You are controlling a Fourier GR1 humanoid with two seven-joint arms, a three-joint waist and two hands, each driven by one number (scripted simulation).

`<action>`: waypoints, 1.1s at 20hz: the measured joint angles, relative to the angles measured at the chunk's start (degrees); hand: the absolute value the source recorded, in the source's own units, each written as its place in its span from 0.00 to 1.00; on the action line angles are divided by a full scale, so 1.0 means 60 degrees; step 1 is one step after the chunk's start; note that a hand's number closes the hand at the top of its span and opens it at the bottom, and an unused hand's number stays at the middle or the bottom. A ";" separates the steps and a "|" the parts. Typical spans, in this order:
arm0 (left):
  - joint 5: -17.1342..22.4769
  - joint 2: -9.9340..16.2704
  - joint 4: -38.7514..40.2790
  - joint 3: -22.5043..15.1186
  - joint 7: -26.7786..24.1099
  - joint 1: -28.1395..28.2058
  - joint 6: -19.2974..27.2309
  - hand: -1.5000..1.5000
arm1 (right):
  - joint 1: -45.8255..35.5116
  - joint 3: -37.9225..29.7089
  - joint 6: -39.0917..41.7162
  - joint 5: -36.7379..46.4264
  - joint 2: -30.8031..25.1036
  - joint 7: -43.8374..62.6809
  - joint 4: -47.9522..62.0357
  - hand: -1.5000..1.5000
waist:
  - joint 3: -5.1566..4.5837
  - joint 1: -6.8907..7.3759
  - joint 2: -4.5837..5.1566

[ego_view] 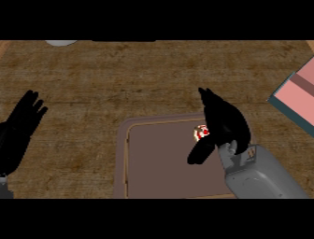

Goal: Pick the cupcake from the tray and place it in the cardboard box

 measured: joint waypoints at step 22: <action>-0.0381 -0.0388 0.0045 0.0193 0.0021 0.0080 -0.0238 0.50 | 0.0383 -0.0592 0.0725 0.0941 0.0939 -0.0509 0.1380 0.00 | 0.0004 -0.0006 0.0002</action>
